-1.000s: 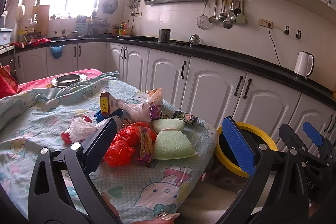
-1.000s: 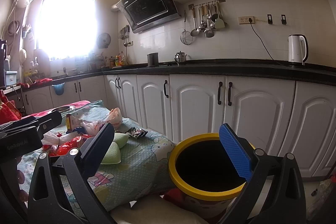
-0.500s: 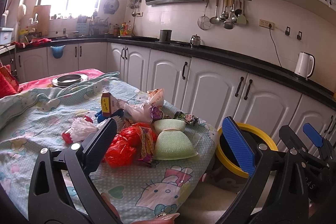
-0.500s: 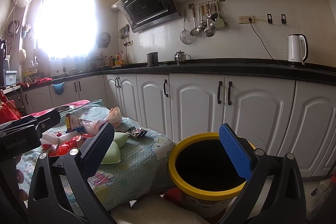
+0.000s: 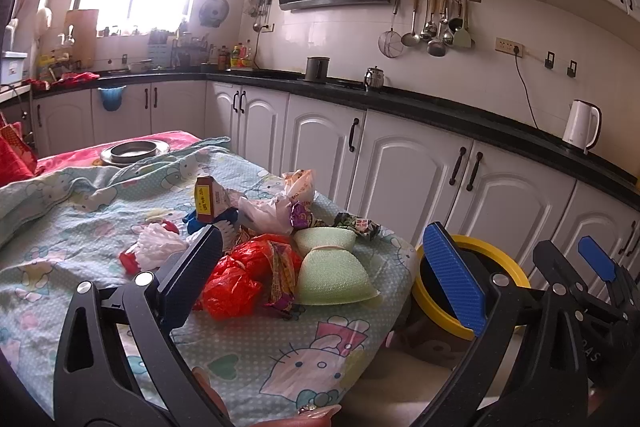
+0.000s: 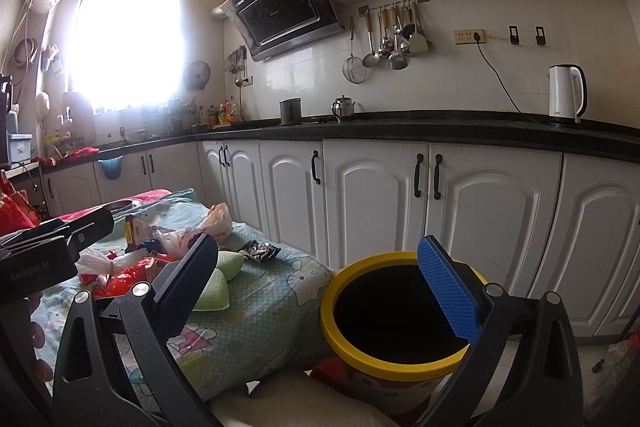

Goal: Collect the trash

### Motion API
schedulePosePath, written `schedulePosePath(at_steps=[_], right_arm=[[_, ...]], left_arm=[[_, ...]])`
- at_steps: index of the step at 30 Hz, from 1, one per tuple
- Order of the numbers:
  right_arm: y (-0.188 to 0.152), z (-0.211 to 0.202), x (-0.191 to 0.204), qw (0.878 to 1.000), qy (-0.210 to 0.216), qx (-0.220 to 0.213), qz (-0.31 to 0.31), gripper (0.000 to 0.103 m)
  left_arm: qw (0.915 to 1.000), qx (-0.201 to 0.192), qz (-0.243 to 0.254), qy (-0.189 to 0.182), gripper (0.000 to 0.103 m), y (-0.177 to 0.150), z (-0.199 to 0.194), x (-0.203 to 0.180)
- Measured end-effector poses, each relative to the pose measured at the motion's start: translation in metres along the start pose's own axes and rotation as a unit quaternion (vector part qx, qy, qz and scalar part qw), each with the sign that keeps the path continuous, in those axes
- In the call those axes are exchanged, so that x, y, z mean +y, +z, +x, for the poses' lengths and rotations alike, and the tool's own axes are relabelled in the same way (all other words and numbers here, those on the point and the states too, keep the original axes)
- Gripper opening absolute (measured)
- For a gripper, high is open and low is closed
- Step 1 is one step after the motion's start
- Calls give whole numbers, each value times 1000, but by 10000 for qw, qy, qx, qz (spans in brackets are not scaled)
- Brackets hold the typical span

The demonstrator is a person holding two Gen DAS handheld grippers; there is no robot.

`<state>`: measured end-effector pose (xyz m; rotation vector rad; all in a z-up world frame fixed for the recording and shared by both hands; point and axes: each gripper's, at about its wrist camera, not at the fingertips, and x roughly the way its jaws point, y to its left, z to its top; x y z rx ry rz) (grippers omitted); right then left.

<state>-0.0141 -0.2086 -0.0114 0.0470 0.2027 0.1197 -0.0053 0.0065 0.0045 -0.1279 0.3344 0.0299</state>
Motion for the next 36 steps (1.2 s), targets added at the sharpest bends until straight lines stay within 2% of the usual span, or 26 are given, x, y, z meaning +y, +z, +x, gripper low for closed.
schedulePosePath(at_steps=[9, 14, 22, 28, 36], right_arm=[[0, -2, 1, 10000, 62, 22, -45, 97], [1, 6, 7, 9993, 308, 135, -164, 97], [6, 32, 32, 9940, 873, 575, -326, 97], [13, 58, 66, 9881, 1235, 779, -496, 97], [10, 102, 95, 9809, 1305, 1287, -657, 97]], left_arm=[[9999, 2, -91, 83, 92, 0, 4, 8], [9994, -58, -220, 253, 92, 4, 8, 27], [9964, -141, -520, 652, 92, 14, 14, 67], [9923, -66, -684, 1031, 92, 20, 19, 98], [9885, 169, -859, 1235, 92, 19, 35, 139]])
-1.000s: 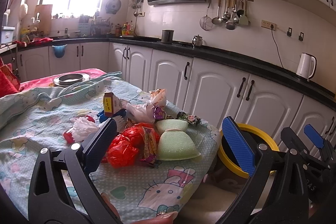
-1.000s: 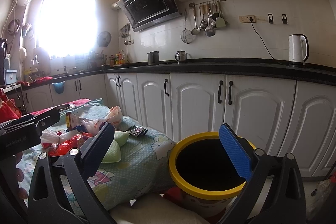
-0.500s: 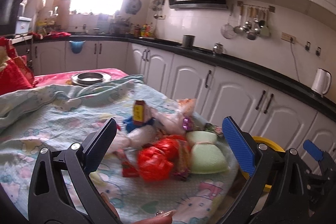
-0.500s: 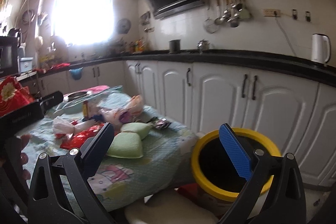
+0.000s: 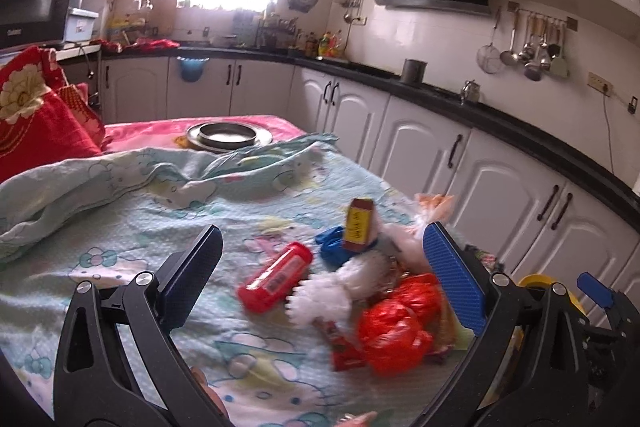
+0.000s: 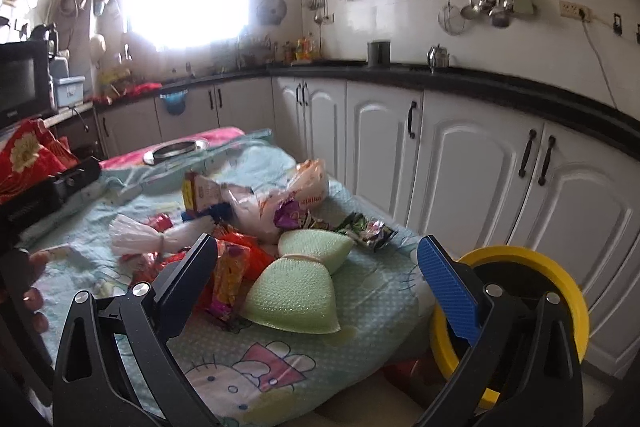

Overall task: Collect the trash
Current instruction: 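Reach the right gripper to the green mesh scrubber and close on it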

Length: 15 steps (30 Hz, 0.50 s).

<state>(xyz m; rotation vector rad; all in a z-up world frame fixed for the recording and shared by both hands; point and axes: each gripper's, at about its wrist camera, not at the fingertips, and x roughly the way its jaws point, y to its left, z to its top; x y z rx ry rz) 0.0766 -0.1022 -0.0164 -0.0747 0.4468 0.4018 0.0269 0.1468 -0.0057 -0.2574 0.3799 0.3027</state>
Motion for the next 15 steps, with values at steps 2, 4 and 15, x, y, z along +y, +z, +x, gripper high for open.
schedulePosePath(at_steps=[2, 4, 15], right_arm=[[0, 14, -1, 9999, -20, 142, 25, 97], [-3, 29, -3, 9995, -27, 309, 20, 97], [-26, 94, -16, 9891, 318, 1376, 412, 97]], left_arm=[[9999, 112, -37, -100, 92, -1, 7, 8], [9993, 254, -64, -257, 92, -4, 13, 12], [9945, 910, 85, -514, 92, -18, 50, 14]])
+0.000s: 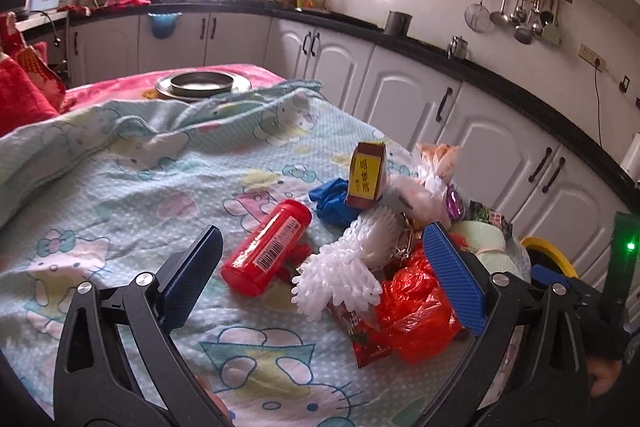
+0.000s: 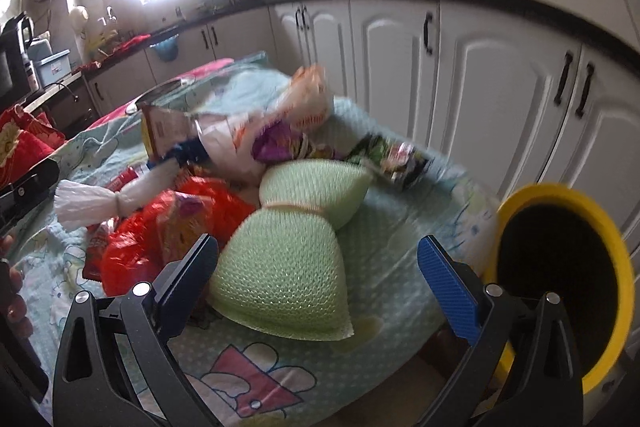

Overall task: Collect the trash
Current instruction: 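Reach the right gripper to the green mesh scrubber and close on it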

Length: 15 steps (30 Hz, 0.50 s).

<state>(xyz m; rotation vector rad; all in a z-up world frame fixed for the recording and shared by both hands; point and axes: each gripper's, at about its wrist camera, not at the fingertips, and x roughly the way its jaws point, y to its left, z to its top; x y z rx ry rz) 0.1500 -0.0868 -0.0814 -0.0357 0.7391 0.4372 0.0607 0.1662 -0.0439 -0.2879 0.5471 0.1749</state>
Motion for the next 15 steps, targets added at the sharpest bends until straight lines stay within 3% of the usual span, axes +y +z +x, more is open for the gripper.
schedulePosePath(at_steps=[2, 5, 9, 13, 15], right_arm=[[-4, 9, -4, 9997, 91, 167, 133, 90], [-9, 18, -11, 9976, 380, 386, 423, 88], [-12, 19, -15, 9953, 620, 466, 574, 80], [-10, 15, -13, 9925, 913, 547, 601, 57], [-10, 11, -11, 9924, 929, 566, 575, 55]], left_arm=[[9999, 163, -24, -53, 91, -2, 8, 2], [9995, 309, -21, -112, 83, -4, 14, 3], [9988, 426, 5, -228, 68, -6, 18, 3], [9980, 521, 90, -358, 51, -9, 19, 0], [9977, 555, 108, -386, 40, -10, 19, -1]])
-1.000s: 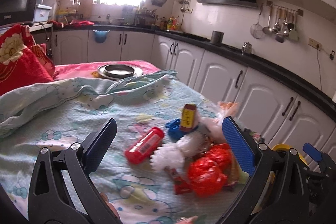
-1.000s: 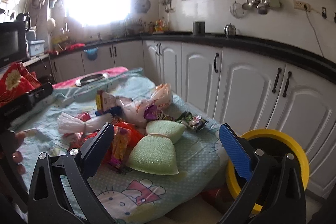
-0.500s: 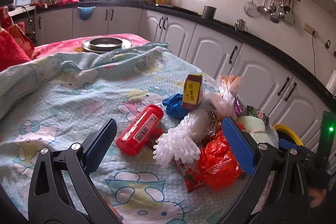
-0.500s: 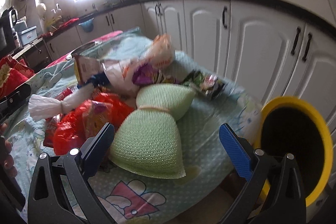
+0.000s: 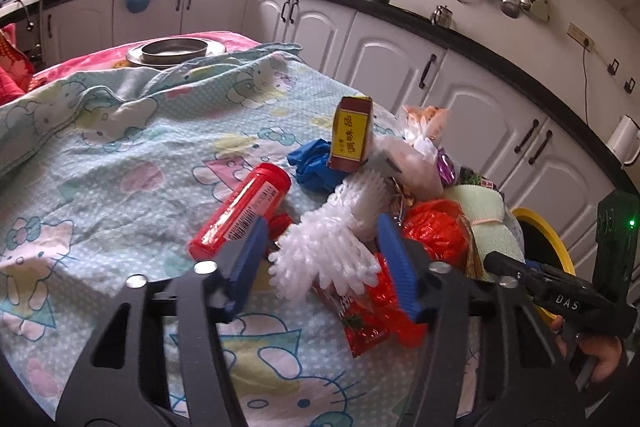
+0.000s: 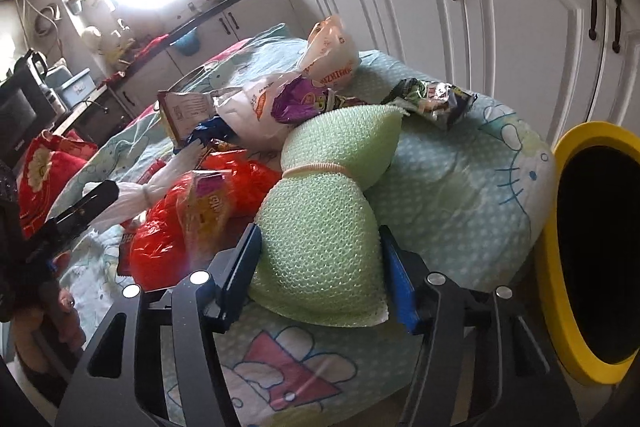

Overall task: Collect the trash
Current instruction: 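Reach the right gripper to the green mesh scrubber and close on it, then carry the scrubber to the bin with the right gripper while the left gripper grasps a white plastic bundle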

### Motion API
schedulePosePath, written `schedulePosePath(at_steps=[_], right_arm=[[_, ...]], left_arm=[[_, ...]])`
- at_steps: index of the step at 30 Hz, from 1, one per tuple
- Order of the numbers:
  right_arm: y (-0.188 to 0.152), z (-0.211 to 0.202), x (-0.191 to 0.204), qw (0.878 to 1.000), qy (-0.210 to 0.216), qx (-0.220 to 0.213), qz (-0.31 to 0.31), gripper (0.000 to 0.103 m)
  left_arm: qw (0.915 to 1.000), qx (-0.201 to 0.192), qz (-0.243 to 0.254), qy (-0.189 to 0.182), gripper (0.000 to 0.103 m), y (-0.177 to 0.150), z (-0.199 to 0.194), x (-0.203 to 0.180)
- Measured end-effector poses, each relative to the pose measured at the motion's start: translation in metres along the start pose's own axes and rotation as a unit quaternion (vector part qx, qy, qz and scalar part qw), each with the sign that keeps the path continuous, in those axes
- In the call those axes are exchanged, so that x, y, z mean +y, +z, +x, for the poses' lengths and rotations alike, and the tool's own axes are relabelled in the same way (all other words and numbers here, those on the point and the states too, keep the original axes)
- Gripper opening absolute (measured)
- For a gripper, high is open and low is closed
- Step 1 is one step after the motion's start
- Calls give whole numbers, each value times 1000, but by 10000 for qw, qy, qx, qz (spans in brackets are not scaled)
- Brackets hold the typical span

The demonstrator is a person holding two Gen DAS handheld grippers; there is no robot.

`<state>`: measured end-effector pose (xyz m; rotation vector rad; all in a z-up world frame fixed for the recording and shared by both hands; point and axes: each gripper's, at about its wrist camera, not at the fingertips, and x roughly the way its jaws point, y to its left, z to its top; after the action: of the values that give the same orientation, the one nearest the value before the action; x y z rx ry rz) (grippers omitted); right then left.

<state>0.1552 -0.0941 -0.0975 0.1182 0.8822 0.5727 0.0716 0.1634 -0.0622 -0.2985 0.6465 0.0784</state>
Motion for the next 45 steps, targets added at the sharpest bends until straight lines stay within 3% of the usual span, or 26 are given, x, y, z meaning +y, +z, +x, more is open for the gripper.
schedulePosePath(at_steps=[3, 6, 15, 32, 45], right_arm=[[-1, -3, 0, 10000, 23, -17, 15, 49], [-2, -11, 1, 9999, 55, -90, -11, 41], [-1, -35, 9, 9988, 80, -428, -244, 34], [10, -97, -14, 9942, 157, -1047, -168, 34], [-25, -79, -19, 9980, 612, 165, -57, 34]], left_arm=[[10000, 11, 95, -15, 21, -1, -2, -3], [9999, -23, 113, -75, 14, 1, -6, -2], [9987, -455, 204, -135, 11, 15, -34, -7], [9893, -1186, 711, -464, 11, 44, -73, -75], [9884, -1036, 744, -827, 11, 40, -52, -110]])
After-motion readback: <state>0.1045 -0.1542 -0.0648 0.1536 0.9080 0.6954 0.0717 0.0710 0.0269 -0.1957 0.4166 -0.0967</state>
